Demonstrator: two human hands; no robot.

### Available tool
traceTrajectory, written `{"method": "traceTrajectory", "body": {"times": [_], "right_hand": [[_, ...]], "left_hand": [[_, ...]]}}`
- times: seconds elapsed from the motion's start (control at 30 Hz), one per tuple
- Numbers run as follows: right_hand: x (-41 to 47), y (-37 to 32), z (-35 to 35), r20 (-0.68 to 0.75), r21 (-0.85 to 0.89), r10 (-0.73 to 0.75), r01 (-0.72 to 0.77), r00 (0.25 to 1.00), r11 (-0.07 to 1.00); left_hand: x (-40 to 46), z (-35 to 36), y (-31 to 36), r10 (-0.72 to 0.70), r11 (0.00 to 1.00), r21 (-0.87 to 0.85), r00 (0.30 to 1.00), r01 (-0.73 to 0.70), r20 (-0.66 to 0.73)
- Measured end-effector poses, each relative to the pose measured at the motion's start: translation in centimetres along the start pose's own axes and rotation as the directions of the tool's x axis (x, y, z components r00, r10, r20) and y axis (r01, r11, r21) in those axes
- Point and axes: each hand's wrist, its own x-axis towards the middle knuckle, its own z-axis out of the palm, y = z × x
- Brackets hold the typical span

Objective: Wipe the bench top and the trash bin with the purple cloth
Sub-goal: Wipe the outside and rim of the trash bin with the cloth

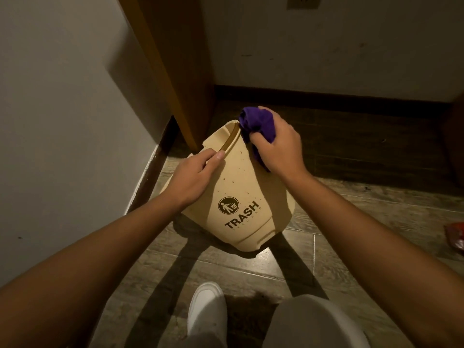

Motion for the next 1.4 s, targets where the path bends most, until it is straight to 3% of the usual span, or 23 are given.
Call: {"method": "traceTrajectory", "body": {"times": [0.13, 0.23, 0.4, 0.53, 0.97, 1.13, 1.2, 1.3, 1.4], "right_hand": [[-1.5, -1.3, 1.5, 0.024, 0.121, 0.034, -0.036, 0.999, 0.992], [-2.0, -1.8, 2.2, -0.040, 0.136, 0.044, -0.038, 0.998, 0.990], [-4.7, -1.0, 5.2, -0.022, -0.285, -0.153, 0.140, 0.988, 0.948], [-5.5, 1.8, 5.8, -0.083, -0.370, -0.154, 0.113, 0.985, 0.922], [-9.5, 12.8, 1.7, -0.117, -0.378, 0.241, -0.267, 0.964, 0.887], [-11.5, 15.5, 1.2, -0.125, -0.325, 0.428, -0.445, 0.895, 0.835], [-11.5, 16.2, 0.6, -0.099, -0.332, 0.493, -0.496, 0.864, 0.803], [-10.3, 15.7, -1.1, -0.152, -0.365, 0.468, -0.490, 0.870, 0.792], [-8.4, 13.2, -3.1, -0.279, -0.214, 0.426, -0.488, 0.861, 0.846]], "left_hand": [[-0.3, 0.4, 0.1, 0.067, 0.998, 0.026, 0.990, -0.064, -0.123], [-0.1, 0.7, -0.1, 0.073, 0.995, 0.073, 0.983, -0.061, -0.171], [0.0, 0.9, 0.1, 0.125, 0.991, 0.080, 0.972, -0.111, -0.197], [0.0, 1.1, 0.0, 0.131, 0.988, 0.103, 0.973, -0.113, -0.188], [-0.8, 1.5, 0.3, 0.129, 0.986, 0.124, 0.978, -0.109, -0.162], [-1.2, 1.3, 0.4, 0.100, 0.993, 0.084, 0.982, -0.087, -0.162], [-0.9, 1.3, 0.9, 0.111, 0.988, 0.119, 0.984, -0.094, -0.138], [1.0, 1.1, 2.6, 0.081, 0.989, 0.125, 0.997, -0.079, -0.018], [1.6, 0.0, 2.2, 0.022, 0.995, 0.097, 0.986, -0.039, 0.167]]}}
